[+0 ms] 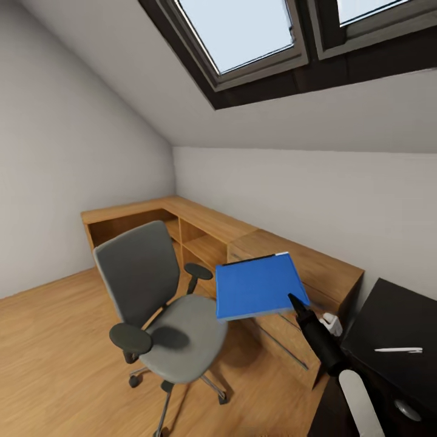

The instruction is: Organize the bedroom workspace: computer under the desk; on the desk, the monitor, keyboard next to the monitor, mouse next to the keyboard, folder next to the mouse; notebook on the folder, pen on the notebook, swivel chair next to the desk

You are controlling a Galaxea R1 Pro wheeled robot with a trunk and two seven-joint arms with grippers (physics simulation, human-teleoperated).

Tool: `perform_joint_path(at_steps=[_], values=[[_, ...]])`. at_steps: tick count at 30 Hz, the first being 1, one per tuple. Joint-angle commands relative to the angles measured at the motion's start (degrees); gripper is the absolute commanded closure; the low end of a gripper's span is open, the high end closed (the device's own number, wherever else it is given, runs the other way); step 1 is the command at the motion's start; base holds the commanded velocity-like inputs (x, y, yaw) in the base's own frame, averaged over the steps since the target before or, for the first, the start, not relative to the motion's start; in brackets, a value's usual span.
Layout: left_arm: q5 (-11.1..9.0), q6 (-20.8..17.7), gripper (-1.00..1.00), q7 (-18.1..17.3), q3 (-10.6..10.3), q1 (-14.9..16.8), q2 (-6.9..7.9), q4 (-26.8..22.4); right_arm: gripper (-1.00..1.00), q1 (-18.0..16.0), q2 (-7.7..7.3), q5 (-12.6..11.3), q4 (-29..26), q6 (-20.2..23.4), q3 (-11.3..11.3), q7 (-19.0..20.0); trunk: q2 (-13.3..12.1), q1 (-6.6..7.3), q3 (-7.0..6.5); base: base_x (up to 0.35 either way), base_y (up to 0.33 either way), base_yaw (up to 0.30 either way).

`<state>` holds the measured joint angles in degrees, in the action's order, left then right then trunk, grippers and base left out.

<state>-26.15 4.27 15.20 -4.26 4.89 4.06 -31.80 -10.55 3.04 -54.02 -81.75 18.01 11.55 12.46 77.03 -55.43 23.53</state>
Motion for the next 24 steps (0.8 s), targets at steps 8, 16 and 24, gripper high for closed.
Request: perform_joint_path(at_steps=[8, 16, 24], values=[[1.3, 0.4, -1.00, 0.5, -0.4, 0.0, 0.01, 0.4, 1.00, -0.1, 0.34, -1.0, 1.6, 0.4, -0.8, 0.2, 0.0, 0.01, 0.06, 0.000, 0.000, -0.294], [1.6, 0.5, -1.00, 0.4, -0.5, 0.0, -0.03, 0.9, 1.00, -0.1, -0.22, -1.0, 2.8, 0.6, 0.3, -0.1, 0.0, 0.01, 0.06, -0.120, 0.062, -0.297], [1.6, 2.9, -1.00, 0.4, -0.5, 0.0, -0.07, 1.9, 1.00, -0.1, -0.23, -1.0, 4.9, 0.6, 1.3, -0.3, 0.0, 0.01, 0.06, -0.014, 0.006, -0.298]])
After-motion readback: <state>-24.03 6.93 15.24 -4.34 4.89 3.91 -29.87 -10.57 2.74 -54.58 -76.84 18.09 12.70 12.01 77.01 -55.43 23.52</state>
